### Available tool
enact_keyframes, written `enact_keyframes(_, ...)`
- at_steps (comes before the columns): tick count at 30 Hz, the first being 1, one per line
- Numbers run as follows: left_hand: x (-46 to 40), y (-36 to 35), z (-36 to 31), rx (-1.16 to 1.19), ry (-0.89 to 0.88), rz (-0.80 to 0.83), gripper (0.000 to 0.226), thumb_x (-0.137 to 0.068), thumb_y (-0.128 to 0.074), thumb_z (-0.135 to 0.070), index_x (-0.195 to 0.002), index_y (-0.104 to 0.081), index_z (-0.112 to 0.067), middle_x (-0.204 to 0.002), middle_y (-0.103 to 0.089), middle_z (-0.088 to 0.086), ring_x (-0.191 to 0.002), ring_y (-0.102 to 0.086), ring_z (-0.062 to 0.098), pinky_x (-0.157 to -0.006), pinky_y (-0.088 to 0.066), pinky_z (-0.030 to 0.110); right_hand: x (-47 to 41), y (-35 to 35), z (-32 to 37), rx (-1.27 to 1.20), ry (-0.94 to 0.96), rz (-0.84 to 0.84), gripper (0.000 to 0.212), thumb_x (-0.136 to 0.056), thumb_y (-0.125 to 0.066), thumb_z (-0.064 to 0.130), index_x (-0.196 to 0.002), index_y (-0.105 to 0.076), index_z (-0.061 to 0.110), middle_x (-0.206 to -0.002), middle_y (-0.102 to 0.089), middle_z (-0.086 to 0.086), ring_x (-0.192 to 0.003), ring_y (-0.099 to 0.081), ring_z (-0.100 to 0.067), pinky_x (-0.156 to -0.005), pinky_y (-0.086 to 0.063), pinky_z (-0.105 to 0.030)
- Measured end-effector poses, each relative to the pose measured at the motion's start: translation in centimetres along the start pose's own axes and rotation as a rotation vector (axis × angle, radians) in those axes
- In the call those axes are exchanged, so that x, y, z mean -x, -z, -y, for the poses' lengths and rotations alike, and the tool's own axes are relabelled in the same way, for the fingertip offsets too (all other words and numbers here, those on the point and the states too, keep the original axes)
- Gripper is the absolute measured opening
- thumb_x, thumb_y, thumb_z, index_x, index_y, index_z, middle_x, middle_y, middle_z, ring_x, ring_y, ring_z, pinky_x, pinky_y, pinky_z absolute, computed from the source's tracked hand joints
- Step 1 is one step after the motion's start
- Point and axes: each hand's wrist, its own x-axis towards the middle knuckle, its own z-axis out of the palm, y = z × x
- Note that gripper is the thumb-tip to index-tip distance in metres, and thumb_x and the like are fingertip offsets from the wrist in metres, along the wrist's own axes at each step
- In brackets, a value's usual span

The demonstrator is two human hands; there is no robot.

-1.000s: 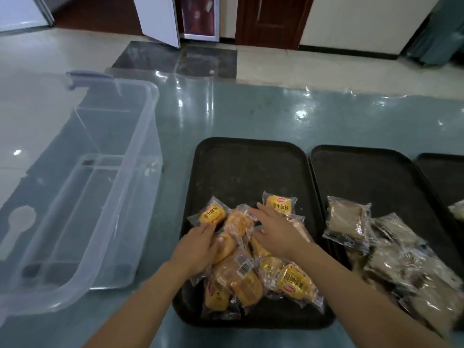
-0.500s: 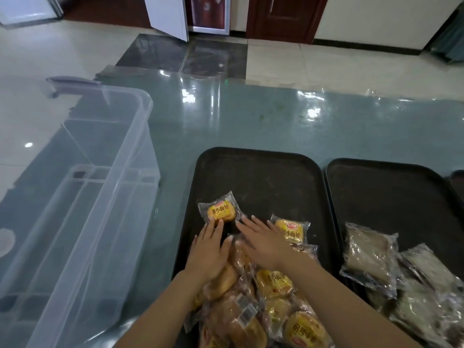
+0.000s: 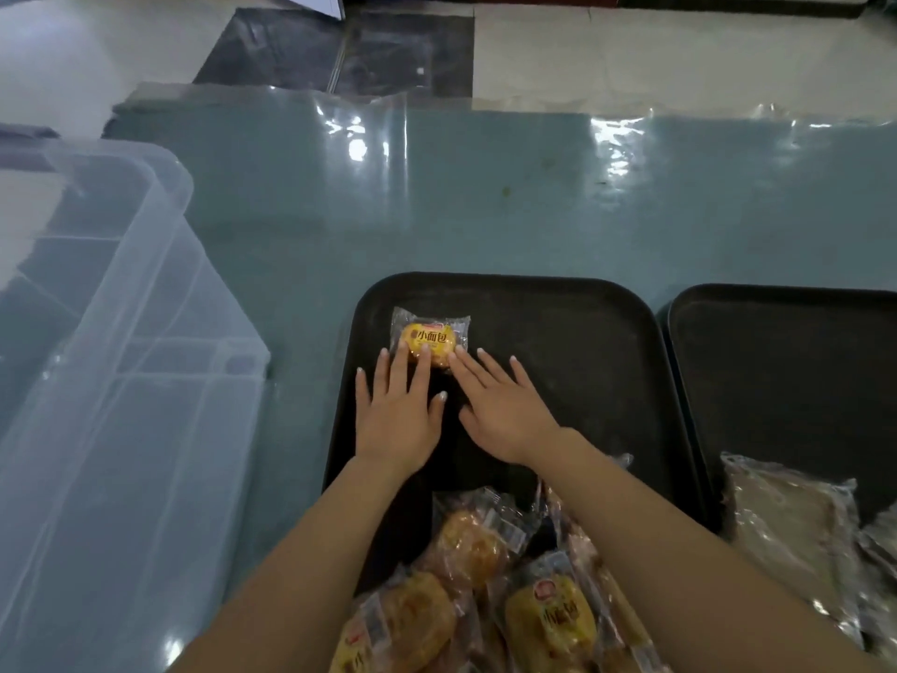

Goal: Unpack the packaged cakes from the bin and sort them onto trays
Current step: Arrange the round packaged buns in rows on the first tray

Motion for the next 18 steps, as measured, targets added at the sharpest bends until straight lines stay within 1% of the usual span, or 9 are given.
enact_keyframes(4,-2.6,0.2,0.8,-0.043,0.004,-0.062,0.062,-0.099,-0.028,-0.048,-0.152,-0.007,-0.025,-0.159,-0.012,0.008,-0.146,-0.008,0.028,-0.116,-0.004,0.05,-2.9,0.6,-0.4,-0.034,0.004,-0.024,0.064,-0.101,-0.032,0.032,-0.152,0.006,0.025,-0.16,0.008,0.006,-0.147,0.006,-0.015,-0.117,0.005,-0.046)
enact_keyframes(10,-3.3,-0.6,2.2,-0.06,-0.027,-0.11,0.063,-0.096,-0.039,-0.045,-0.151,-0.021,-0.02,-0.155,-0.025,0.014,-0.142,-0.021,0.033,-0.114,-0.011,0.054,-4.4,0.1,0.2,-0.066,-0.005,-0.073,0.062,-0.102,-0.031,0.034,-0.153,0.002,0.024,-0.16,0.006,0.006,-0.147,0.006,-0.018,-0.119,0.001,-0.048)
enact_keyframes(12,-3.3,-0.5,2.2,-0.066,-0.025,-0.1,0.063,-0.096,-0.039,-0.046,-0.151,-0.02,-0.02,-0.155,-0.023,0.015,-0.143,-0.02,0.034,-0.114,-0.011,0.054,-3.9,0.1,0.2,-0.103,-0.002,-0.113,0.064,-0.102,-0.034,0.035,-0.153,0.003,0.024,-0.161,0.007,0.006,-0.147,0.0,-0.018,-0.119,-0.005,-0.046)
enact_keyframes(14,-3.1,0.0,2.1,-0.064,-0.031,-0.086,0.064,-0.096,-0.037,-0.047,-0.151,-0.016,-0.023,-0.158,-0.013,0.014,-0.144,-0.011,0.036,-0.115,-0.009,0.053,-2.8,0.4,0.2,-0.134,-0.005,-0.173,0.068,-0.101,-0.039,0.036,-0.153,0.003,0.024,-0.161,0.006,0.004,-0.147,-0.009,-0.018,-0.119,-0.013,-0.044)
enact_keyframes(15,-2.8,0.3,2.0,-0.061,-0.033,-0.083,0.064,-0.097,-0.036,-0.047,-0.152,-0.013,-0.024,-0.159,-0.007,0.013,-0.145,-0.006,0.036,-0.115,-0.007,0.052,-1.9,0.6,0.1,-0.139,-0.011,-0.199,0.069,-0.1,-0.04,0.037,-0.153,0.002,0.024,-0.161,0.004,0.004,-0.146,-0.012,-0.017,-0.119,-0.015,-0.043)
enact_keyframes(16,-2.3,0.7,1.9,-0.049,-0.036,-0.079,0.064,-0.097,-0.034,-0.048,-0.152,-0.011,-0.024,-0.159,-0.003,0.012,-0.145,-0.004,0.035,-0.115,-0.006,0.051,-0.9,0.8,0.0,-0.14,-0.02,-0.215,0.069,-0.1,-0.041,0.038,-0.153,0.0,0.024,-0.161,0.003,0.003,-0.146,-0.012,-0.017,-0.119,-0.015,-0.042)
enact_keyframes(18,-0.5,1.6,1.0,0.008,-0.064,-0.052,0.063,-0.097,-0.029,-0.05,-0.152,-0.011,-0.024,-0.16,-0.004,0.009,-0.146,-0.003,0.03,-0.116,-0.007,0.049,2.1,0.9,-0.4,-0.138,-0.046,-0.214,0.066,-0.1,-0.04,0.04,-0.153,-0.004,0.025,-0.161,-0.003,0.004,-0.147,-0.009,-0.016,-0.119,-0.012,-0.041)
